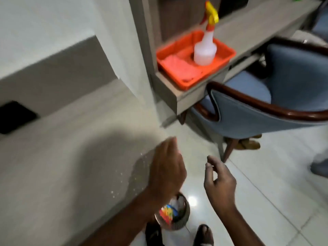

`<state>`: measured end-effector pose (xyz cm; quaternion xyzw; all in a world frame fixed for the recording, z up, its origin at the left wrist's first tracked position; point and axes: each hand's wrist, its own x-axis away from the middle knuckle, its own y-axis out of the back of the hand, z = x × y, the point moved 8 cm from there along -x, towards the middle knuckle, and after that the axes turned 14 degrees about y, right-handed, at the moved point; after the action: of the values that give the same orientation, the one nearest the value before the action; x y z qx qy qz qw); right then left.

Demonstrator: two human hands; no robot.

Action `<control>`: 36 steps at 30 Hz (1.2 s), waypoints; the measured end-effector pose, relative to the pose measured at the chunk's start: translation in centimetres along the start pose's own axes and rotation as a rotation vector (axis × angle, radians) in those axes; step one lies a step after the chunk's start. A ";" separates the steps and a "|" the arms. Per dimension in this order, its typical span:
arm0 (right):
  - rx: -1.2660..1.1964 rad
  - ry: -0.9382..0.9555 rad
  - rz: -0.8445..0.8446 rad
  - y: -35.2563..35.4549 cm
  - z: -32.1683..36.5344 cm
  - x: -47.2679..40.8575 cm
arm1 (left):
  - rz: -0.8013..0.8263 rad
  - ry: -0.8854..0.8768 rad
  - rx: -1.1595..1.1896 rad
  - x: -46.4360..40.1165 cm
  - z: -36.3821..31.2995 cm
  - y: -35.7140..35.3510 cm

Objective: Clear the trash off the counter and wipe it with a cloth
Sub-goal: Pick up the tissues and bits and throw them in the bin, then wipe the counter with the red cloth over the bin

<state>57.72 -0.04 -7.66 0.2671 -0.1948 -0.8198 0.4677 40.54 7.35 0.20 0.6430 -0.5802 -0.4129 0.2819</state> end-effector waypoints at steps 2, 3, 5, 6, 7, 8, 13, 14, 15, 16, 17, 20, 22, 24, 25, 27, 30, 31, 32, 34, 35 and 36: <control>0.003 0.145 -0.010 -0.3 4.5 -4.8 | -0.050 0.071 -0.085 -6.6 1.8 1.5; 0.015 0.226 -0.016 -0.6 6.8 -7.2 | -0.034 0.125 -0.141 -9.7 3.0 1.8; 0.040 0.338 -0.008 -1.8 10.6 -11.8 | 0.066 0.233 -0.276 -14.9 5.9 1.0; 0.054 0.374 0.009 -2.6 12.0 -14.0 | 0.121 0.274 -0.330 -16.8 7.5 0.2; 0.069 0.402 0.030 -3.5 12.9 -16.1 | 0.163 0.309 -0.362 -17.9 9.1 -0.7; 0.085 0.422 0.050 -4.4 13.6 -18.3 | 0.184 0.333 -0.369 -18.8 10.6 -1.6; 0.184 0.389 0.162 -9.8 13.9 -28.7 | 0.140 0.308 -0.401 -19.4 13.4 -4.2; 0.202 0.342 0.211 -11.2 13.2 -30.5 | 0.135 0.315 -0.409 -19.5 13.7 -4.5; 0.225 0.300 0.255 -12.7 12.5 -32.3 | 0.130 0.334 -0.417 -19.7 13.9 -4.4; 0.264 0.262 0.290 -13.9 11.8 -33.9 | 0.128 0.345 -0.421 -19.9 14.1 -4.4; 0.304 0.218 0.326 -14.9 10.8 -35.3 | 0.124 0.347 -0.425 -20.1 14.1 -4.5; 0.416 0.123 0.557 -18.3 7.6 -37.7 | 0.123 0.345 -0.432 -20.1 14.4 -4.5; 0.566 0.176 0.718 -20.3 6.7 -38.5 | 0.131 0.347 -0.444 -20.2 14.7 -4.7; 0.686 0.249 0.777 -21.3 6.8 -39.2 | 0.140 0.349 -0.454 -20.3 14.9 -4.8; 0.719 0.271 0.778 -21.2 6.8 -39.6 | 0.150 0.337 -0.448 -20.3 14.6 -4.8; 0.773 0.298 0.750 -20.7 7.0 -40.4 | 0.161 0.327 -0.430 -20.5 13.9 -5.0; 0.862 0.409 0.683 -21.2 7.5 -40.1 | 0.156 0.358 -0.425 -20.4 14.1 -4.8; 0.859 0.427 0.646 -21.2 7.7 -39.9 | 0.154 0.358 -0.430 -20.3 14.3 -4.8; 0.832 0.428 0.601 -20.8 7.9 -39.8 | 0.155 0.356 -0.432 -20.3 14.3 -4.8; 0.722 0.458 0.454 -19.2 8.9 -39.6 | 0.148 0.352 -0.426 -20.2 14.2 -4.7; 0.667 0.503 0.359 -18.0 10.0 -39.2 | 0.149 0.352 -0.418 -20.2 14.2 -4.8; 0.625 0.555 0.268 -16.6 11.4 -38.1 | 0.151 0.351 -0.408 -20.1 14.2 -4.8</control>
<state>55.63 42.04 1.55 0.5782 -0.3332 -0.5507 0.5014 31.14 29.47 -6.84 0.5895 -0.4738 -0.3813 0.5316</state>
